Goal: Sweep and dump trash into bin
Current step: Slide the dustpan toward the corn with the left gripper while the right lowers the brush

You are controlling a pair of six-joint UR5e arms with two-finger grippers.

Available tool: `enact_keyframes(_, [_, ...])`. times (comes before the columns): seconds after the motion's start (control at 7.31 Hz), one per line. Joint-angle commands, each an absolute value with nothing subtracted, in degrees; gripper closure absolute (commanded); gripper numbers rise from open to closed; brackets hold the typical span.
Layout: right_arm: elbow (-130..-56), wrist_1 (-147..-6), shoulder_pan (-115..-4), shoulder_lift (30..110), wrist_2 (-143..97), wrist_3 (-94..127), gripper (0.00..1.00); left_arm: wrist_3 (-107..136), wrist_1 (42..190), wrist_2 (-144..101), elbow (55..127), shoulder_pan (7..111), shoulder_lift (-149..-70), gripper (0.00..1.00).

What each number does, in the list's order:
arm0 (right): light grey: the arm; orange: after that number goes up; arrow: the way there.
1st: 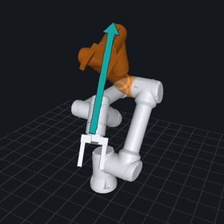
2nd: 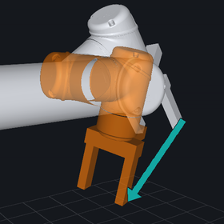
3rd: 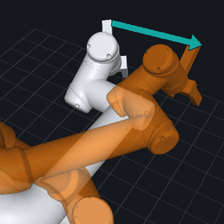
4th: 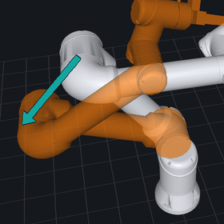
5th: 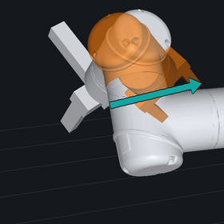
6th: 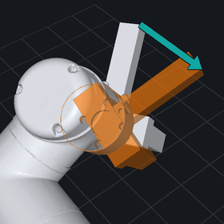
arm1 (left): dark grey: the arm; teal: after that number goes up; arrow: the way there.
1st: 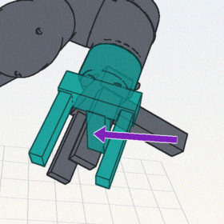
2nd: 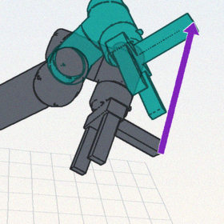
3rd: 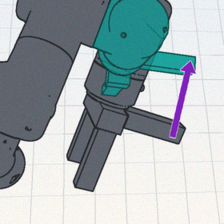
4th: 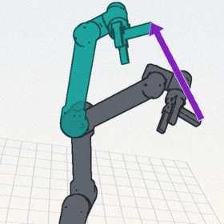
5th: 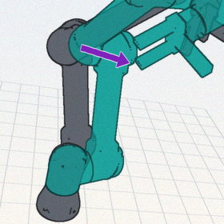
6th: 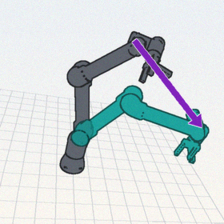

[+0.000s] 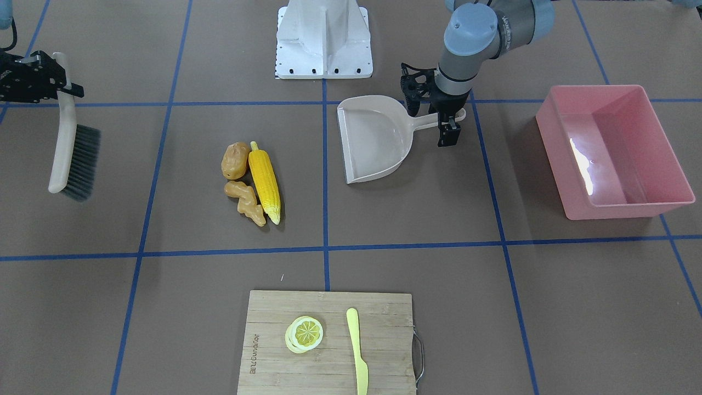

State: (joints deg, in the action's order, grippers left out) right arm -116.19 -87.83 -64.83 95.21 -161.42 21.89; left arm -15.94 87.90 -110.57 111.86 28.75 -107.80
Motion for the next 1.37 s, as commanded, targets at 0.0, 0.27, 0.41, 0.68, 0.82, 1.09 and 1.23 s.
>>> enact_keyframes(0.0, [-114.6,-87.2,-61.1,94.7,-161.7,22.2,1.00,-15.9,88.6,-110.6,111.1,28.7,-107.8,0.02])
enact_keyframes(0.27, [-113.2,-87.2,-58.4,92.1,-163.9,28.3,1.00,-16.0,88.6,-110.6,111.3,28.7,-107.7,0.42])
enact_keyframes(0.41, [-113.0,-87.1,-57.1,88.6,-162.5,34.5,1.00,-15.7,88.6,-110.6,111.5,28.7,-107.7,0.79])
enact_keyframes(0.68, [-110.5,-87.1,-54.2,84.7,-160.8,36.4,1.00,-15.6,87.9,-111.0,112.5,28.7,-107.0,1.00])
enact_keyframes(0.82, [-110.6,-86.8,-53.3,83.9,-160.8,39.3,1.00,-15.6,87.8,-111.0,113.0,28.8,-106.4,1.00])
enact_keyframes(1.09, [-110.5,-75.1,-48.9,83.6,-154.6,54.8,1.00,-15.6,85.5,-110.8,115.0,29.8,-107.0,1.00])
enact_keyframes(1.23, [-107.7,-64.8,-46.2,83.7,-151.7,61.8,1.00,-15.6,83.3,-110.9,114.9,30.0,-109.2,1.00])
